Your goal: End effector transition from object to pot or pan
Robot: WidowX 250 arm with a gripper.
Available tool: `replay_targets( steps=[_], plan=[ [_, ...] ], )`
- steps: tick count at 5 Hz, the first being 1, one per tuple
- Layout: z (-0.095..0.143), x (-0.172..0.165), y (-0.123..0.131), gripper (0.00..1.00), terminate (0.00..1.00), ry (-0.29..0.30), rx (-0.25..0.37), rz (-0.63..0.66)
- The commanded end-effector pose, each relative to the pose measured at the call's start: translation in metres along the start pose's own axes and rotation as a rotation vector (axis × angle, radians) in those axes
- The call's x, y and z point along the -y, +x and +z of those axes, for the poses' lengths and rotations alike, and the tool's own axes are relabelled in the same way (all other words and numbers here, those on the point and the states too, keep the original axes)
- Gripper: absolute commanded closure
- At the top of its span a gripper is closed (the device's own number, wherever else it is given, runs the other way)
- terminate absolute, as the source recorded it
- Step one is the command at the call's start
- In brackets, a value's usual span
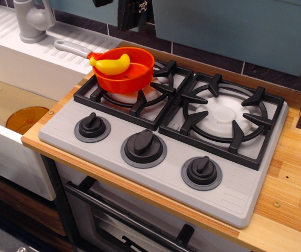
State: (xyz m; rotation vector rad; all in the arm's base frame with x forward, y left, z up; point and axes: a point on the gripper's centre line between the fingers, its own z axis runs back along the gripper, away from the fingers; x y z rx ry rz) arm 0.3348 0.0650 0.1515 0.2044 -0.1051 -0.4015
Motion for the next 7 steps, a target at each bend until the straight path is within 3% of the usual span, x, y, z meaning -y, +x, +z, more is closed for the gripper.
replay_targets(
  steps=[1,4,7],
  plan=[
    [0.000,0.000,0.000,0.00,0.00,0.000,0.000,0.000],
    [-0.011,0.016,0.029,0.00,0.00,-0.007,-0.031,0.106],
    [-0.036,0.025,0.034,0.00,0.00,-0.030,0.018,0.121]
  ],
)
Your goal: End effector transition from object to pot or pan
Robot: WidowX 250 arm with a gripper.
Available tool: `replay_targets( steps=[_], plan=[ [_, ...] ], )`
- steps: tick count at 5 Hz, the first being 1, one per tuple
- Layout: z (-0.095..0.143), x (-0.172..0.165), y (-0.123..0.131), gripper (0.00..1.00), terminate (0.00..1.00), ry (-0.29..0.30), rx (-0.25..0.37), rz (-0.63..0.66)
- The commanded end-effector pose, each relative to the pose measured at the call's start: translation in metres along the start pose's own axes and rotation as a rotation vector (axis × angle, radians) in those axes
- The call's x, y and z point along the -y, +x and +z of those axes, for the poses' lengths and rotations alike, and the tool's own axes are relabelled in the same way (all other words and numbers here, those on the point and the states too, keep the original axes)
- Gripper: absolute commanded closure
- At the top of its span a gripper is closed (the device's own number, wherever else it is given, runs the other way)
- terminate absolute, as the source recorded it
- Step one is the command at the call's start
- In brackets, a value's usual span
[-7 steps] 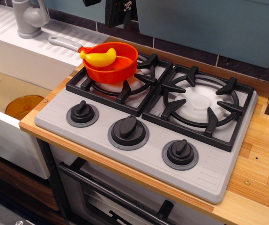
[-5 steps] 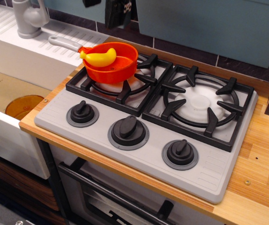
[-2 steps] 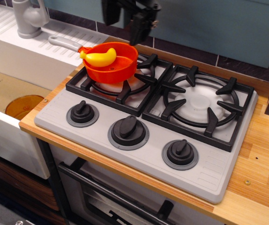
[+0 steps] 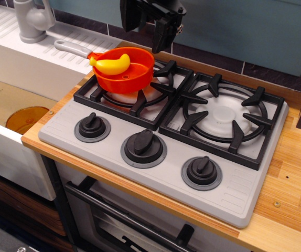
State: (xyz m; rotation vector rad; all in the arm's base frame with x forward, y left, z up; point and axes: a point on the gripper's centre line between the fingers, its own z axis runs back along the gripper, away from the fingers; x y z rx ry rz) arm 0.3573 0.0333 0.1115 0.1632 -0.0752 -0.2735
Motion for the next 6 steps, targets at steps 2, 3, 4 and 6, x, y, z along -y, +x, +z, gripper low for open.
replay_targets(
  steps=[2,3,4,6],
  plan=[
    [-0.029,0.005,-0.004,0.00,0.00,0.002,0.108,0.009],
    [-0.040,0.010,-0.008,0.00,0.00,0.006,0.122,0.023],
    [-0.051,0.019,-0.010,0.00,0.00,0.003,0.147,0.039],
    [-0.053,0.022,-0.010,0.00,0.00,-0.007,0.172,0.013]
  ],
)
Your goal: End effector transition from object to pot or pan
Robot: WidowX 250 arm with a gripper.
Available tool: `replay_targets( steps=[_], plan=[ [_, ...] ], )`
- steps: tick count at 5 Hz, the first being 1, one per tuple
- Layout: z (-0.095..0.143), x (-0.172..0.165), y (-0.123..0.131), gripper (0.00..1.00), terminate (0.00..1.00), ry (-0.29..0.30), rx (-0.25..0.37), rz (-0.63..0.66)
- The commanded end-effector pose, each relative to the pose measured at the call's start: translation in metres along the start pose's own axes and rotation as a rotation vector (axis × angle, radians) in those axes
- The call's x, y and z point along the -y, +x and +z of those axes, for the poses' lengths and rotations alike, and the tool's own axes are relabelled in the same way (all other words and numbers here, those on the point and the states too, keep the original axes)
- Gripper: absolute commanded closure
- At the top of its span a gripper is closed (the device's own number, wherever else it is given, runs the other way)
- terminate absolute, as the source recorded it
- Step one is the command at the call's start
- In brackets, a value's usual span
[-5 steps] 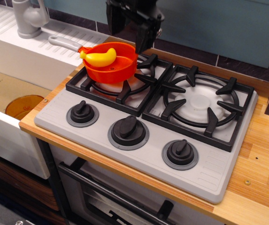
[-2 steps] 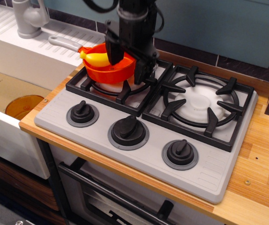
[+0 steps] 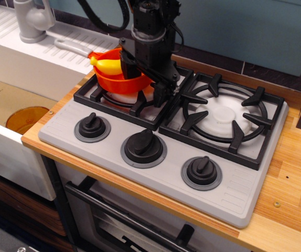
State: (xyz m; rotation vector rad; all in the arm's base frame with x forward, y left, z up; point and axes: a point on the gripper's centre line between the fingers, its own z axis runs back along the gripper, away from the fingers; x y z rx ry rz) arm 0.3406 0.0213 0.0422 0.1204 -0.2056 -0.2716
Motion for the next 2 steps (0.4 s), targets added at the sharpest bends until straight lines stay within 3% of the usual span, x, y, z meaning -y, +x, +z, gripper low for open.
replay_targets(
  steps=[1,2],
  plan=[
    [0.0105,-0.0051,0.0081,0.00,0.00,0.016,0.039,-0.002],
    [0.0105,-0.0051,0.0081,0.00,1.00,0.016,0.039,-0.002]
  ],
)
